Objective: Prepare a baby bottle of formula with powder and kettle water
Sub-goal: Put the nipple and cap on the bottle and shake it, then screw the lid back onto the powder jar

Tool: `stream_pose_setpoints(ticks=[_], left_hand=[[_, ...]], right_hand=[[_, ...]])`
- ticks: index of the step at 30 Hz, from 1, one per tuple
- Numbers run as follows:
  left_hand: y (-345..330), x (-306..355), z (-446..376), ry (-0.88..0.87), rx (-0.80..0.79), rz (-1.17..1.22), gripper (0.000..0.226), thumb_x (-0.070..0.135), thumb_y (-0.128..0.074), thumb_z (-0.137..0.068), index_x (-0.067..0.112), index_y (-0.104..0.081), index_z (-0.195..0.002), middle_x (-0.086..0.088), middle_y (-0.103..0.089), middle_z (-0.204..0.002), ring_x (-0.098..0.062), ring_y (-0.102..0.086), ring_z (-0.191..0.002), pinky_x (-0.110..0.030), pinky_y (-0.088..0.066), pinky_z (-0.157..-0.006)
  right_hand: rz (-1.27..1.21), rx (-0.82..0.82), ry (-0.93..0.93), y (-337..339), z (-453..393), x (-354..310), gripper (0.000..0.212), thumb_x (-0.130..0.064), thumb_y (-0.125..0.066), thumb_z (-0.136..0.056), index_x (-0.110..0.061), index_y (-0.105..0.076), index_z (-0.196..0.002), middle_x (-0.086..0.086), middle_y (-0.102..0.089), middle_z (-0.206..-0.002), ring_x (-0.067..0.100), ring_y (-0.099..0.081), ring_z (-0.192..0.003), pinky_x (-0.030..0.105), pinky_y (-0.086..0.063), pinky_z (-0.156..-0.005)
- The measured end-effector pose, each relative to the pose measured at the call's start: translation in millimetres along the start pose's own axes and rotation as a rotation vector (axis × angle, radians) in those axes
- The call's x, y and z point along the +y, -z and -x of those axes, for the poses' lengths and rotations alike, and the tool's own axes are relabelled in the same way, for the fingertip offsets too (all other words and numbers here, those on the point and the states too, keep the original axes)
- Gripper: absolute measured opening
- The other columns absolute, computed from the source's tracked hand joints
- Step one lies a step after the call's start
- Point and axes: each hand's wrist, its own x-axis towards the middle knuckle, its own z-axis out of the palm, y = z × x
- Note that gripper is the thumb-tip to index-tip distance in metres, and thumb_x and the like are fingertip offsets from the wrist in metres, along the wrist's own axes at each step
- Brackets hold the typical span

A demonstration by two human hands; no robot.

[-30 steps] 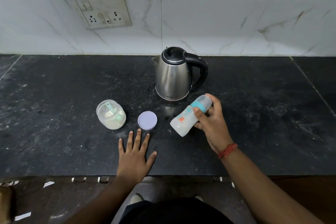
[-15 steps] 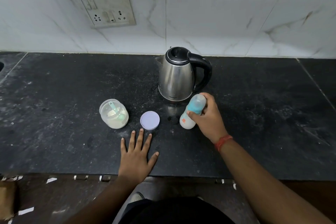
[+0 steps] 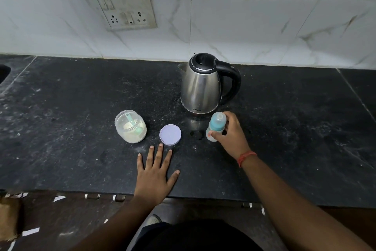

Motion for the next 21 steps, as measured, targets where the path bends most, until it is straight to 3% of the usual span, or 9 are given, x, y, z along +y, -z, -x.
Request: stream_pose_setpoints(ticks=[4,6,9,12,14,18,21], left_hand=[[0.4,-0.3,-0.5,0.0,-0.008,0.005,0.077,0.073,-0.014,-0.099,0.029,-0.027,-0.161,-0.006,-0.021,-0.17,-0.033,-0.014,-0.158,-0.066,-0.01,-0.122],[1.5,-1.3,-0.5,-0.005,-0.001,0.019,0.077,0.074,-0.014,-0.099,0.03,-0.024,-0.162,-0.007,-0.02,-0.17,-0.032,-0.012,-0.158,-0.065,-0.009,-0.123],[10.0,-3.0,-2.0,-0.042,0.042,0.03,0.077,0.073,-0.016,-0.099,0.029,-0.023,-0.162,-0.008,-0.02,-0.17,-0.032,-0.011,-0.158,-0.063,-0.009,-0.123],[27.8,-2.7,-8.6,-0.073,0.131,0.044,0.075,0.07,-0.026,-0.1,0.026,-0.026,-0.162,-0.01,-0.018,-0.171,-0.034,-0.012,-0.158,-0.064,-0.012,-0.123],[43.4,-2.6,-16.7,-0.08,0.204,0.06,0.075,0.066,-0.034,-0.099,0.026,-0.027,-0.162,-0.011,-0.017,-0.171,-0.034,-0.012,-0.158,-0.063,-0.012,-0.124],[75.7,-13.3,-34.4,-0.068,0.32,0.073,0.077,0.064,-0.038,-0.098,0.024,-0.025,-0.162,-0.01,-0.009,-0.172,-0.033,-0.003,-0.159,-0.062,-0.008,-0.125],[95.2,-33.5,-47.4,-0.02,0.376,0.085,0.081,0.066,-0.038,-0.097,0.022,-0.022,-0.163,-0.011,-0.004,-0.173,-0.034,0.001,-0.159,-0.063,-0.006,-0.125]], right_hand=[[-0.055,-0.013,-0.046,3.6,4.3,-0.6,0.089,-0.02,-0.088,-0.076,-0.02,-0.036,-0.149,0.0,-0.04,-0.151,0.012,-0.043,-0.138,0.037,-0.036,-0.118],[-0.079,0.036,-0.042,5.8,6.6,-4.6,0.092,-0.019,-0.086,-0.078,-0.021,-0.032,-0.152,-0.001,-0.034,-0.158,0.009,-0.036,-0.143,0.035,-0.03,-0.121],[-0.065,0.157,0.026,9.0,10.6,-17.9,0.086,-0.019,-0.083,-0.081,-0.021,-0.034,-0.151,-0.002,-0.033,-0.158,0.006,-0.033,-0.142,0.03,-0.027,-0.121],[0.032,0.271,0.198,6.5,15.7,-37.6,0.071,-0.015,-0.078,-0.085,-0.014,-0.042,-0.146,0.003,-0.036,-0.156,0.008,-0.035,-0.142,0.014,-0.024,-0.117],[0.073,0.299,0.318,-0.1,18.1,-51.0,0.061,-0.012,-0.075,-0.088,-0.009,-0.047,-0.141,0.007,-0.039,-0.155,0.01,-0.036,-0.142,0.01,-0.023,-0.115],[0.095,0.231,0.439,-24.5,19.5,-72.2,0.053,-0.012,-0.074,-0.089,-0.006,-0.052,-0.137,0.008,-0.044,-0.152,0.008,-0.038,-0.139,0.012,-0.024,-0.115],[0.109,0.118,0.431,-47.3,18.7,-78.8,0.053,-0.017,-0.073,-0.091,-0.01,-0.052,-0.138,0.005,-0.043,-0.153,0.006,-0.038,-0.139,0.009,-0.023,-0.113]])
